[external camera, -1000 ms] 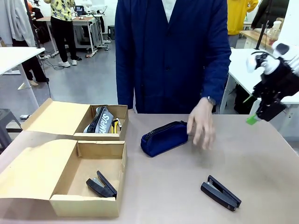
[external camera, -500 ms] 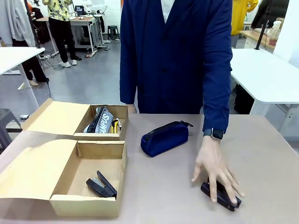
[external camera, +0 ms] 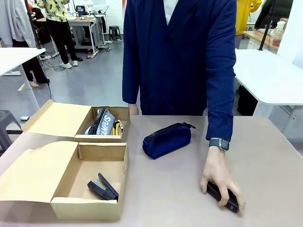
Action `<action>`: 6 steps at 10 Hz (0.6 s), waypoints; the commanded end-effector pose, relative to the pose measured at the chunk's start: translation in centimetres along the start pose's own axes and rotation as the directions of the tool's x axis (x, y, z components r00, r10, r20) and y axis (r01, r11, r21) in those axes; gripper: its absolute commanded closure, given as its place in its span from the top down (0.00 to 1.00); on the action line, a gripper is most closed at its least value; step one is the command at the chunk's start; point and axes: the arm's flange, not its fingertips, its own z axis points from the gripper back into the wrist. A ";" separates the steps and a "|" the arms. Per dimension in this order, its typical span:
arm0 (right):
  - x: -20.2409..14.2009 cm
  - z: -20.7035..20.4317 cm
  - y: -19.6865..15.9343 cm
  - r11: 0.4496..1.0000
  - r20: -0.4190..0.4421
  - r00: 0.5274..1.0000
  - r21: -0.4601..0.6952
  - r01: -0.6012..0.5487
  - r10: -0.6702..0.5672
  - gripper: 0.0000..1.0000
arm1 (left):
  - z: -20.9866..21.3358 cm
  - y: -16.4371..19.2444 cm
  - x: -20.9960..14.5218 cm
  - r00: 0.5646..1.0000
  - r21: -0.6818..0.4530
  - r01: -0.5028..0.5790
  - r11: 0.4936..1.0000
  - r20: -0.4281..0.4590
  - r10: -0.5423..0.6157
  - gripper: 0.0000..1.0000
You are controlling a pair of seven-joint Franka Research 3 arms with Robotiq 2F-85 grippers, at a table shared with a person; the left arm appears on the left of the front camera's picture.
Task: Place items inside the box.
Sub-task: Pick up a Pencil pouch or Stapler and place it inside the Mailer Box closest to the robot.
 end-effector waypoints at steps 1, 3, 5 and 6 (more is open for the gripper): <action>2.7 -1.1 0.2 0.999 -0.088 0.996 -0.034 0.011 -0.014 1.00 | -0.2 -0.2 0.0 1.000 -0.023 0.022 1.000 0.012 -0.021 1.00; 6.5 -3.2 0.8 0.997 -0.176 0.984 -0.079 0.014 -0.028 1.00 | -0.2 -0.2 0.0 1.000 -0.023 0.022 1.000 0.012 -0.021 1.00; 11.4 -6.8 2.7 0.992 -0.292 0.951 -0.052 -0.118 0.098 1.00 | -0.2 -0.2 0.0 1.000 -0.023 0.022 1.000 0.012 -0.021 1.00; 13.4 -8.8 3.8 0.982 -0.345 0.923 -0.021 -0.188 0.170 1.00 | -0.2 -0.2 0.0 1.000 -0.023 0.022 1.000 0.012 -0.021 1.00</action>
